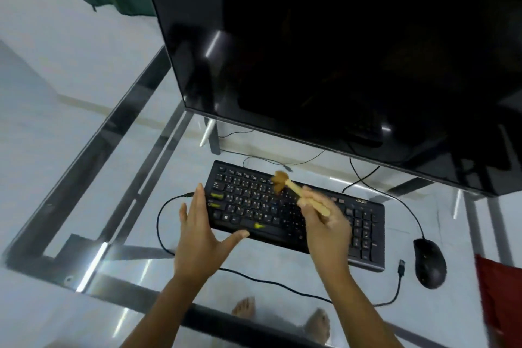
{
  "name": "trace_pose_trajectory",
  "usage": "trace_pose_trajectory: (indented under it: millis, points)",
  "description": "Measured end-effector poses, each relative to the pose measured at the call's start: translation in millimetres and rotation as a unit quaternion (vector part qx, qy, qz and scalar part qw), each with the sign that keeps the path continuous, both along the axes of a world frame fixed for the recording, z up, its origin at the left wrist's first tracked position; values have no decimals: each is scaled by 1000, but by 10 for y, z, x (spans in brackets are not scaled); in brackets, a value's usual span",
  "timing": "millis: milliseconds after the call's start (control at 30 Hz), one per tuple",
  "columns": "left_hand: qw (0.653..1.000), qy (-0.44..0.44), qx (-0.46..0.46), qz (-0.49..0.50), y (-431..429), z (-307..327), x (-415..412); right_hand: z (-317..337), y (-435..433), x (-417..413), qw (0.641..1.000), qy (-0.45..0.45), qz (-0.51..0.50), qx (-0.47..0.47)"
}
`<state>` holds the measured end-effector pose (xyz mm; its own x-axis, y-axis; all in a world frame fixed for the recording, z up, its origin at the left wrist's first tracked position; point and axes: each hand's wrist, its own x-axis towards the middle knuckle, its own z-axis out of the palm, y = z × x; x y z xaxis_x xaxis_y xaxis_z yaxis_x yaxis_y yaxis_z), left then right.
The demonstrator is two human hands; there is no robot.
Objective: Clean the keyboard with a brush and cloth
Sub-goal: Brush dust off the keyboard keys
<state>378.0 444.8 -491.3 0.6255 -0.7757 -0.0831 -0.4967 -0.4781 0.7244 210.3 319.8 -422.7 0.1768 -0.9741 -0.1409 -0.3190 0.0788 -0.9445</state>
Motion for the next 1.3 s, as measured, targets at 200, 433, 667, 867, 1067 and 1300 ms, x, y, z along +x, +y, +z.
trace_pose_trajectory:
  millis: [200, 433, 667, 867, 1067, 1300]
  points:
    - [998, -49, -37, -4, -4, -5, 5, -8, 75, 54, 983, 30, 165, 77]
    - [998, -56, -15, -19, 8, -58, 23, 95, -123, 190, 991, 11, 124, 57]
    - [998, -54, -20, -4, 11, -11, 12, 157, -399, 432, 986, 86, 141, -27]
    - [998, -60, -7, -15, 2, -23, 25, 278, -449, 775, 944, 152, 223, -190]
    - [997, -71, 1, -21, -5, -37, 27, 247, -234, 1071, 962, 39, 268, 16]
    - [997, -73, -10, -22, 4, -63, 29, 184, -294, 964, 978, 103, 165, -76]
